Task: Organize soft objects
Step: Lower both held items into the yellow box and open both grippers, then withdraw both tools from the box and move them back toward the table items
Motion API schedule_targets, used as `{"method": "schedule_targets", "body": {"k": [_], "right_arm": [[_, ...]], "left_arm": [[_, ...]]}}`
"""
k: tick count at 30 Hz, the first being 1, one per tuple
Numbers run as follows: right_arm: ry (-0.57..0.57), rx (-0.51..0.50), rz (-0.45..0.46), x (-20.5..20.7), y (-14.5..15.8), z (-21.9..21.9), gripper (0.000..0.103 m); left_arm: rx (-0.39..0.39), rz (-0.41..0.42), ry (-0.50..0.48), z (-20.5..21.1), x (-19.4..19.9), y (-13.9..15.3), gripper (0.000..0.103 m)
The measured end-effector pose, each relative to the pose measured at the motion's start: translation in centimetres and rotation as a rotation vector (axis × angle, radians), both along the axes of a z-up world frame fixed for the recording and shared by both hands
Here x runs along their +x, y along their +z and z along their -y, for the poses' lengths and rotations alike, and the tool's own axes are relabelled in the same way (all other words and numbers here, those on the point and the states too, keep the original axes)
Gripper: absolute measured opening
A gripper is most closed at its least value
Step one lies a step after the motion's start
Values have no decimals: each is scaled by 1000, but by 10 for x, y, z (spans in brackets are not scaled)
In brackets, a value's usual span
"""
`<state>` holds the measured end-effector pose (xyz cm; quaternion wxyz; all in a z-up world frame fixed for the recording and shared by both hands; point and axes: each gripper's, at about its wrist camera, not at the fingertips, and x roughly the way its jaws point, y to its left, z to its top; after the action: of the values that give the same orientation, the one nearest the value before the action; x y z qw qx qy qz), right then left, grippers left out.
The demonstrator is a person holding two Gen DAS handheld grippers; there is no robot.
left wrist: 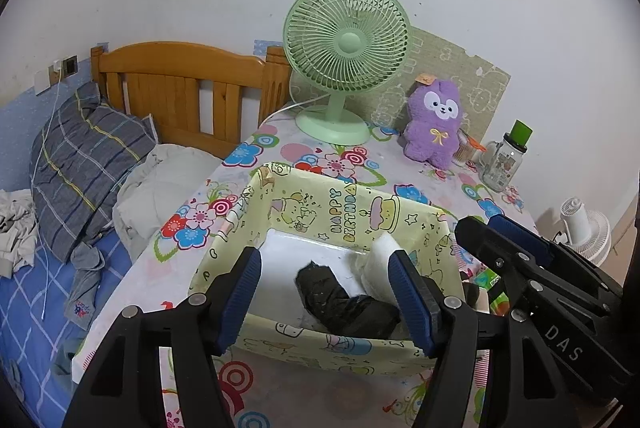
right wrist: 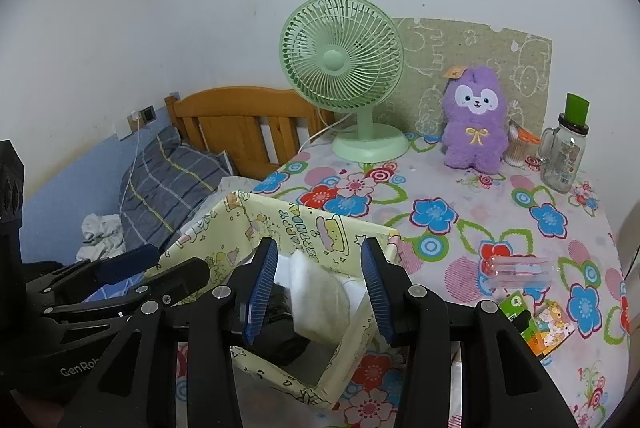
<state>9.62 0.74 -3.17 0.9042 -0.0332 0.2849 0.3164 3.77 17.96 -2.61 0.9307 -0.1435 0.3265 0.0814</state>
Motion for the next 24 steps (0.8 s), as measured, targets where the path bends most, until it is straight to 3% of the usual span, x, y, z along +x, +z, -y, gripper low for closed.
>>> {"method": "schedule_targets", "body": {"k": [24], "right_arm": [[-46, 42, 13, -5, 11, 38, 50]], "left_arm": [[26, -2, -60, 37, 1, 6, 68]]}}
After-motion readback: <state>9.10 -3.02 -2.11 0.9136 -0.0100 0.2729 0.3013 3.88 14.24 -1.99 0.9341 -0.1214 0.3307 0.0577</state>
